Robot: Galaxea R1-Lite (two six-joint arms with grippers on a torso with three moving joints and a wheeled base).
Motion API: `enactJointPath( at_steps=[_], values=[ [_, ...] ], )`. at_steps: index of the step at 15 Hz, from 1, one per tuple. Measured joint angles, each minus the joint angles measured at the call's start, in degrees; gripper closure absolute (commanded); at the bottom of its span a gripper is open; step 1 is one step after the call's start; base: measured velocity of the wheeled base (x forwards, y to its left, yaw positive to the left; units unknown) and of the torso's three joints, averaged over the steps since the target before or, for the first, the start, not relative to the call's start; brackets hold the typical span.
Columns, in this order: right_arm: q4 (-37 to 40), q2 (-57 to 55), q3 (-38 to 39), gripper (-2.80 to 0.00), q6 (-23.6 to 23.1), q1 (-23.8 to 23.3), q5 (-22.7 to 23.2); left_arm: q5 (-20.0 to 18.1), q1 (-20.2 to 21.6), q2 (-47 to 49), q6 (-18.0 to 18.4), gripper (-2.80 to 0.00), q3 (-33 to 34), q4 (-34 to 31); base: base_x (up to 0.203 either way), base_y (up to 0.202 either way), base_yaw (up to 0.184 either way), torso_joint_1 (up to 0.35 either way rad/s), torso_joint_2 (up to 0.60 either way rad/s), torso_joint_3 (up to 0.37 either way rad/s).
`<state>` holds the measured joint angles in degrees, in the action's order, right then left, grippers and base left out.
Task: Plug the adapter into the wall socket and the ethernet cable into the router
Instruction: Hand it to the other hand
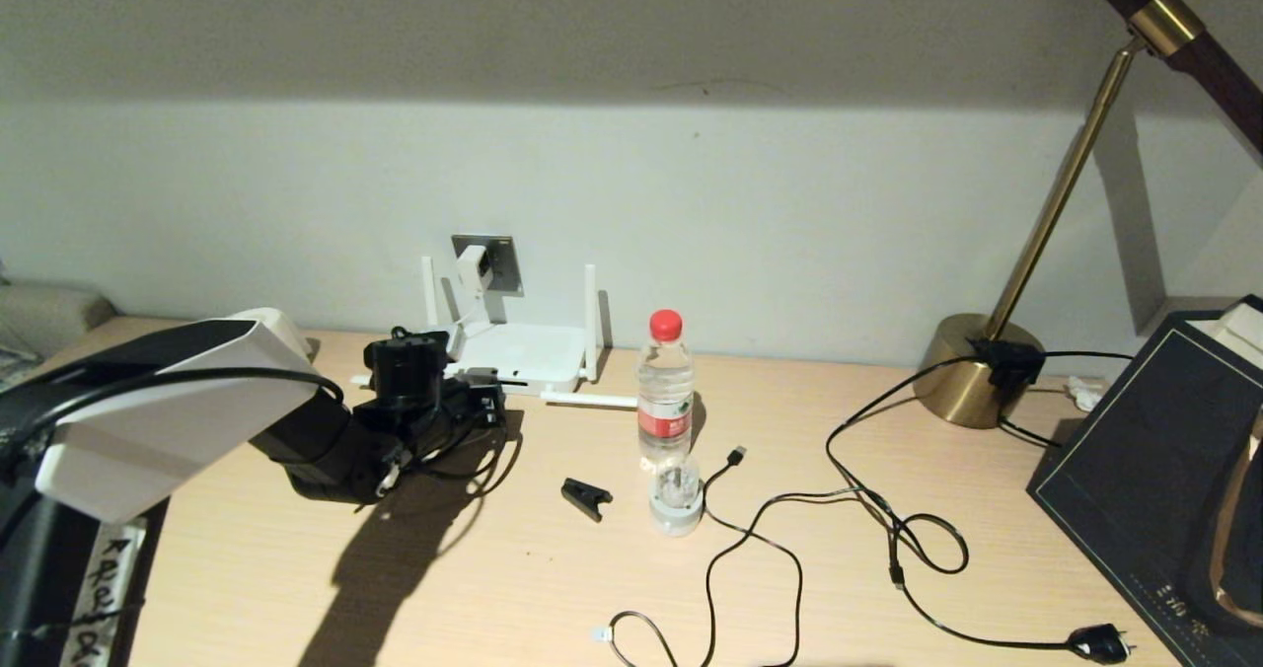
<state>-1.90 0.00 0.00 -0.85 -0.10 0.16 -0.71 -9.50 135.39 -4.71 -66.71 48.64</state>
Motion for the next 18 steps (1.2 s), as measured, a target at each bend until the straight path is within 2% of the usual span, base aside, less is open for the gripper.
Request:
enactJointPath(
  at_steps=[18],
  values=[
    [0.0, 0.0, 0.0, 0.0, 0.0, 0.0, 0.0, 0.0, 0.27, -0.9, 0.0, 0.0, -5.17, -8.36, 0.0, 0.0, 0.0, 0.0, 0.0, 0.0]
  ],
)
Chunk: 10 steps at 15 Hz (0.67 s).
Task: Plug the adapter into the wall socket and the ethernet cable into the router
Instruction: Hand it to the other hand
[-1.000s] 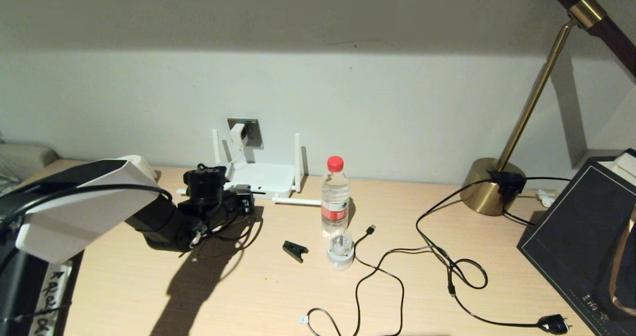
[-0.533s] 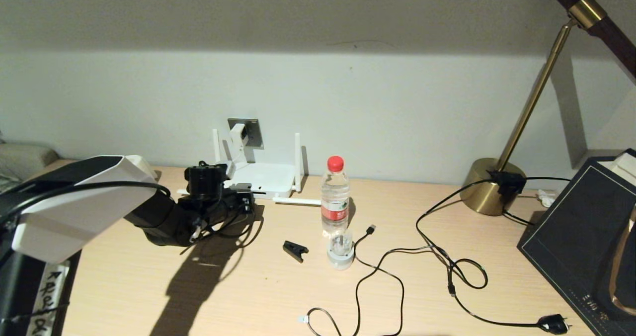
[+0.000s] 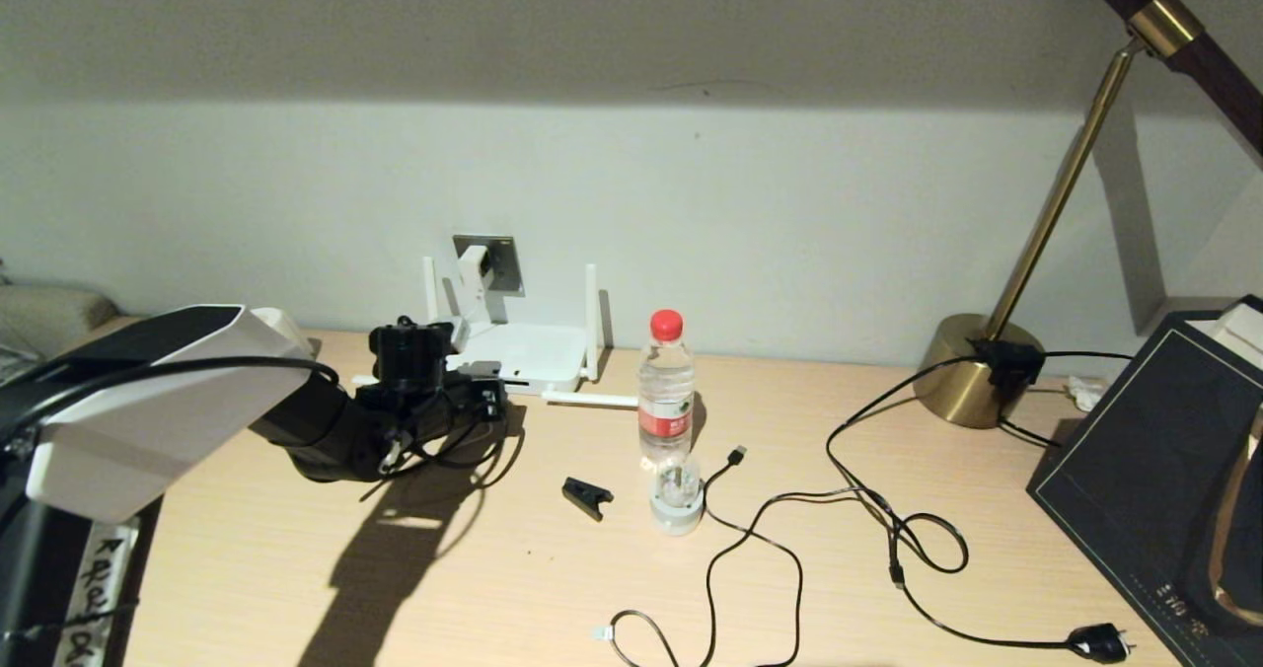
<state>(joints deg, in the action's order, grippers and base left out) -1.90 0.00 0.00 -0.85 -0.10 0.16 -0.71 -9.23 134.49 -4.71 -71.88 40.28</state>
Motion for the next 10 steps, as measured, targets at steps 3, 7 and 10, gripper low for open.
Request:
enactJointPath(
  at_steps=[3, 7, 10],
  values=[
    [0.01, 0.0, 0.0, 0.0, 0.0, 0.0, -0.02, 0.0, 0.0, 0.18, 0.0, 0.0, -1.33, -1.15, 0.0, 0.0, 0.0, 0.0, 0.0, 0.0],
    [0.01, 0.0, 0.0, 0.0, 0.0, 0.0, 0.0, 0.0, 0.0, 0.37, 0.01, 0.0, -2.29, -1.96, 0.0, 0.0, 0.0, 0.0, 0.0, 0.0],
    [0.0, 0.0, 0.0, 0.0, 0.01, 0.0, 0.0, 0.0, 0.0, 0.3, 0.0, 0.0, -2.96, -3.38, 0.0, 0.0, 0.0, 0.0, 0.0, 0.0]
  ],
)
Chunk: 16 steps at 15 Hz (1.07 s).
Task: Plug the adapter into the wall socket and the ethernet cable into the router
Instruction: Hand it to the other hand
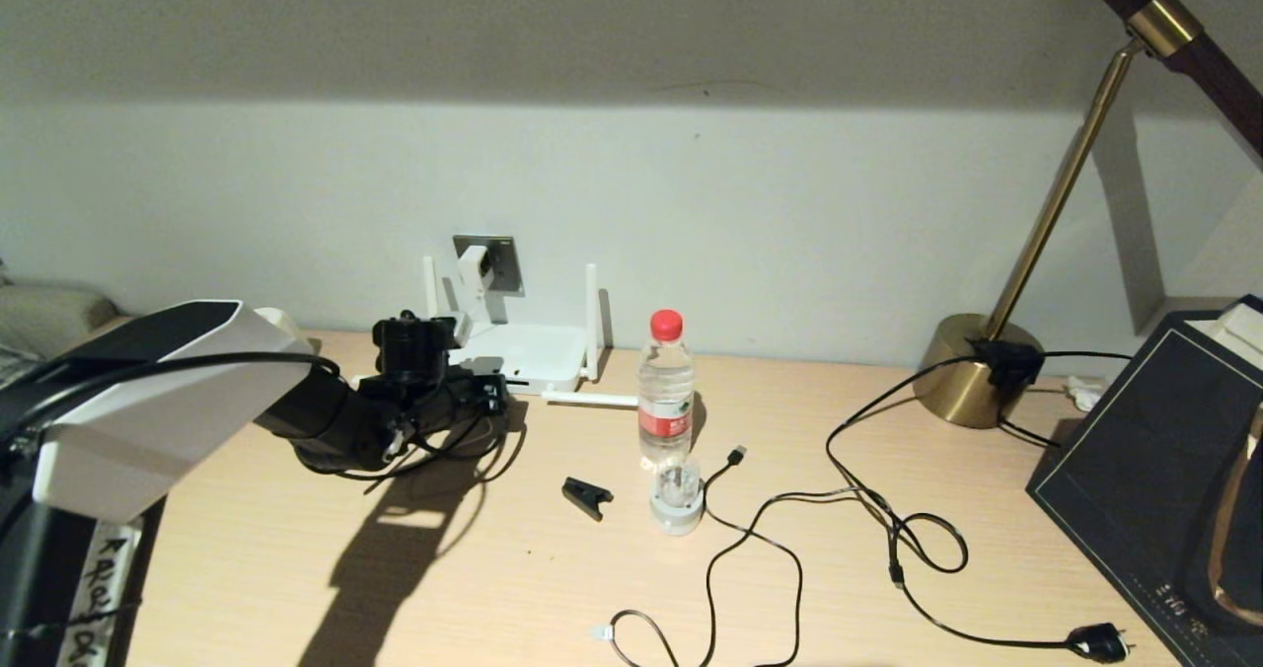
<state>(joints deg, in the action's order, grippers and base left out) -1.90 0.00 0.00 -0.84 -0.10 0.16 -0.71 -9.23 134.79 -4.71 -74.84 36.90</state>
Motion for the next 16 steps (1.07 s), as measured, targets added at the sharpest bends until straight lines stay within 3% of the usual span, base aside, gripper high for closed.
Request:
enactJointPath(
  at_steps=[16],
  values=[
    [0.0, 0.0, 0.0, 0.0, 0.0, 0.0, 0.0, 0.29, -0.02, -0.39, -0.33, 0.0, -1.37, -1.03, 0.0, 0.0, 0.0, 0.0, 0.0, 0.0]
  ],
)
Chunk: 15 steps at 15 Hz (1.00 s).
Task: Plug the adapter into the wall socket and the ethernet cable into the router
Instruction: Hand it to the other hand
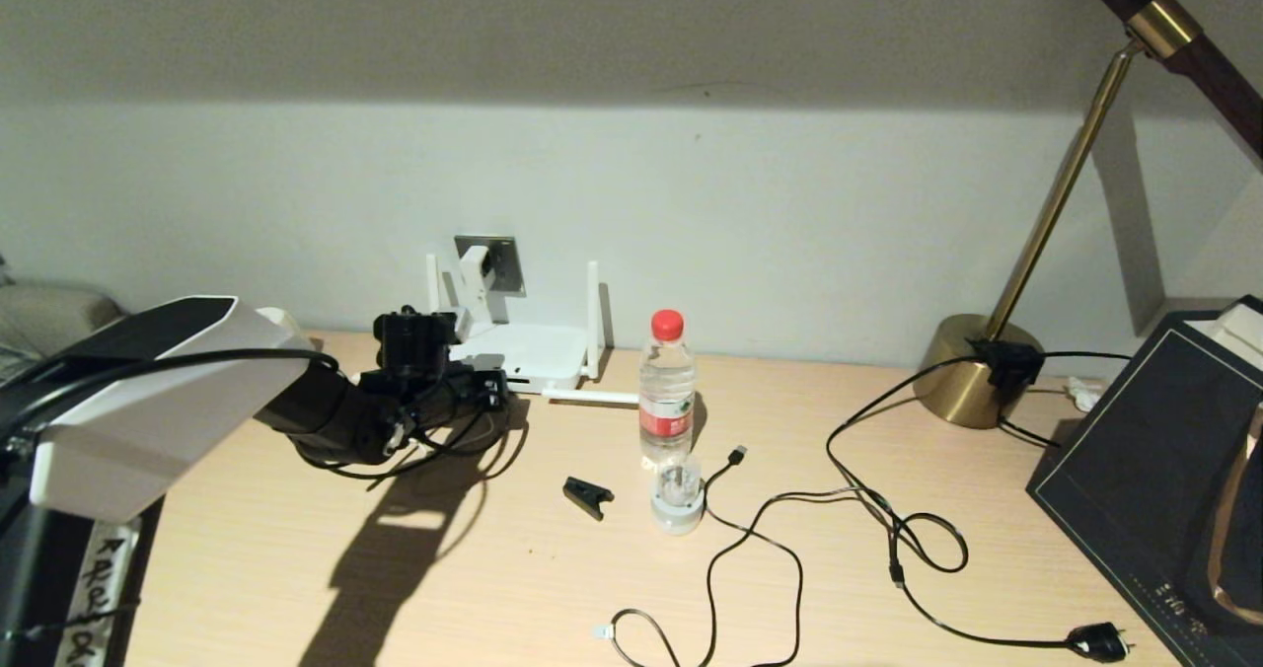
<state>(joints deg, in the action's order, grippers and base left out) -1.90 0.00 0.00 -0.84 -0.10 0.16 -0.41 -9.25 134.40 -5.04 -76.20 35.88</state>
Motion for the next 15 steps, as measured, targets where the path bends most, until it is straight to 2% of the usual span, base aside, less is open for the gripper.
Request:
enactJointPath(
  at_steps=[5, 6, 15],
  values=[
    [0.0, 0.0, 0.0, 0.0, 0.0, 0.0, 0.0, -0.08, 0.0, -0.14, 0.11, 0.0, 0.0, 0.34, 0.0, 0.0, 0.0, 0.0, 0.0, 0.0],
    [0.0, 0.0, 0.0, 0.0, -0.01, 0.0, -0.02, -0.1, 0.0, -0.14, 0.13, -2.8, 0.0, 0.37, 0.0, 0.0, 0.0, 0.0, 0.0, 0.0],
    [0.01, 0.0, 0.0, 0.0, -0.01, 0.0, 0.0, -0.38, -0.11, -0.1, 0.02, -2.8, -0.11, 1.11, 0.0, 0.0, 0.0, 0.0, 0.0, 0.0]
  ],
)
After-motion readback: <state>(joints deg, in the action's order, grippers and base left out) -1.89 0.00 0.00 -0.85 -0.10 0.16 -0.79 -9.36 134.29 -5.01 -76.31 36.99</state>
